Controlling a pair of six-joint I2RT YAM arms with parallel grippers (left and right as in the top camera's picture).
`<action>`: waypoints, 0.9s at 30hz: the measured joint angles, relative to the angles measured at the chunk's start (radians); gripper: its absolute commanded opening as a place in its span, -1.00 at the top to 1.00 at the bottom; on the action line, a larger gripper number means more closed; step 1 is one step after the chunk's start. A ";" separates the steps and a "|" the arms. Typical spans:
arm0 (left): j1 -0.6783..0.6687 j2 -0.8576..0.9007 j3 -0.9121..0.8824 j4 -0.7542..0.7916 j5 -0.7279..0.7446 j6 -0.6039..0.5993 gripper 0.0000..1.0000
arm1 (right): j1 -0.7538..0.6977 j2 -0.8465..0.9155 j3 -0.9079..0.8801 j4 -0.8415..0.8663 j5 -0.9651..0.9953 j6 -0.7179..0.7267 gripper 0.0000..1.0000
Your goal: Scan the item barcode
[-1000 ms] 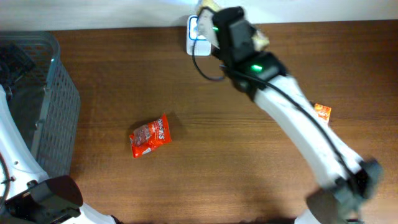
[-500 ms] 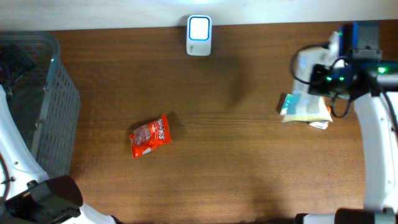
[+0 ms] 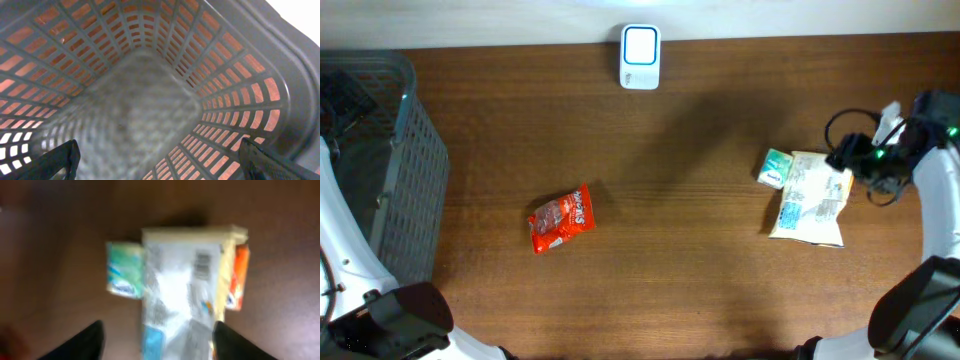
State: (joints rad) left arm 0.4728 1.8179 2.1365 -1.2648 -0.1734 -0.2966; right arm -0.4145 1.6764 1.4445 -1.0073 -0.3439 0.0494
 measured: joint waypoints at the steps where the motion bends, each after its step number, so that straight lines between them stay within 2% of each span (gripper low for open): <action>1: 0.000 0.000 0.000 0.000 0.000 0.000 -0.99 | 0.007 0.000 0.071 -0.029 -0.027 -0.002 -0.97; 4: 0.000 0.000 0.000 0.000 0.000 0.000 -0.98 | 0.076 -0.010 0.222 -0.027 -0.116 -0.013 -0.97; 9: 0.000 0.000 0.000 0.000 0.000 0.000 -0.98 | 0.347 -0.003 0.244 0.035 -0.213 -0.018 -0.98; 13: 0.000 0.000 0.000 0.000 0.000 0.000 -0.98 | 0.593 0.137 0.246 0.068 -0.251 0.045 -0.57; 19: 0.000 0.000 0.000 0.000 0.000 0.000 -0.98 | 0.868 0.412 0.246 0.112 -0.267 0.149 -0.23; 22: 0.000 0.000 0.000 0.000 0.000 0.000 -0.98 | 0.982 0.509 0.246 0.152 -0.285 0.192 -0.15; 26: 0.000 0.000 0.000 0.000 0.000 0.000 -0.98 | 1.064 0.562 0.246 0.217 -0.322 0.213 -0.13; 27: 0.000 0.000 0.000 0.000 0.000 0.000 -0.98 | 1.070 0.562 0.246 0.232 -0.329 0.215 -0.07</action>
State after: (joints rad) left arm 0.4728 1.8179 2.1365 -1.2648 -0.1730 -0.2966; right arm 0.6559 2.2387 1.6901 -0.7757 -0.6727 0.2646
